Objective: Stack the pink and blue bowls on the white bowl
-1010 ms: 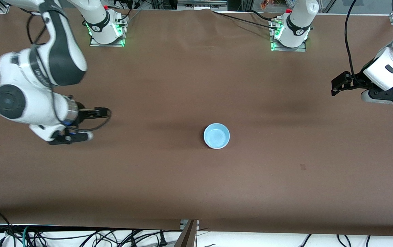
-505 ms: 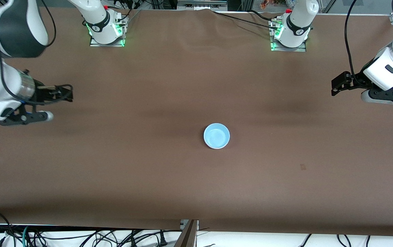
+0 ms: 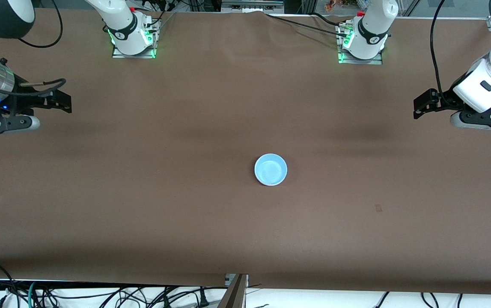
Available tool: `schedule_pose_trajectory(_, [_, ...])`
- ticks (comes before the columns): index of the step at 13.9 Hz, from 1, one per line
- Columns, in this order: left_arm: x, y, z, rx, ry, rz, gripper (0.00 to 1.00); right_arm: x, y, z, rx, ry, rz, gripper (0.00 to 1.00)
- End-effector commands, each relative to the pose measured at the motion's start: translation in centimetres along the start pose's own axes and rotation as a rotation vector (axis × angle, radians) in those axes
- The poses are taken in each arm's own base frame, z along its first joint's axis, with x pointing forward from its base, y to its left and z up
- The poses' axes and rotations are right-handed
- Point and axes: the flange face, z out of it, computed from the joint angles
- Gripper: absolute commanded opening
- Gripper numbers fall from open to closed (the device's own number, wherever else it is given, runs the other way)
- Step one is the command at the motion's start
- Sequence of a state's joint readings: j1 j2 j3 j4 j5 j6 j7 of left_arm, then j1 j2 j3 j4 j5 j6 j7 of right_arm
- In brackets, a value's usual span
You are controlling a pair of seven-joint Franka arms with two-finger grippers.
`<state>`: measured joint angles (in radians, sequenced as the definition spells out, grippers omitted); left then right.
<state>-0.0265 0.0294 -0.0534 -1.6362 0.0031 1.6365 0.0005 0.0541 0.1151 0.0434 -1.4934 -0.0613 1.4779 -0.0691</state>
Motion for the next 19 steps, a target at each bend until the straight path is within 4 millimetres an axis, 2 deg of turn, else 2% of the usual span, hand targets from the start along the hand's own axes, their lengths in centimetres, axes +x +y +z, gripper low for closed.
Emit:
schedule_pose_trajectory(1, [-0.5,0.2,-0.5,-0.019,-0.005,-0.006,1.0,-2.6,0.2,-2.8,-0.008,0.051,-0.01,1.0])
schedule_pose_trajectory(4, [-0.5,0.2,-0.5,-0.019,-0.005,-0.008,1.0,-3.1,1.1,-4.1,-0.02,0.074,0.009,1.0])
schedule_pose_trajectory(8, [-0.5,0.3,-0.5,-0.019,-0.005,-0.006,1.0,-4.2,0.8,-3.4,-0.001,-0.024,0.058,1.0])
schedule_pose_trajectory(13, [-0.6,0.3,-0.6,-0.019,-0.003,-0.006,1.0,-3.9,0.9,-3.1,-0.002,-0.023,0.052,1.0])
schedule_pose_trajectory(14, [-0.5,0.3,-0.5,-0.019,-0.005,-0.006,1.0,-3.8,1.1,-2.9,-0.003,-0.026,0.031,1.0])
schedule_pose_trajectory(16, [-0.5,0.3,-0.5,-0.019,-0.005,-0.006,1.0,-3.8,2.8,-2.5,0.005,-0.038,0.037,1.0])
schedule_pose_trajectory(19, [-0.5,0.3,-0.5,-0.019,-0.005,-0.006,1.0,-3.7,3.2,-2.3,0.012,-0.036,0.047,1.0])
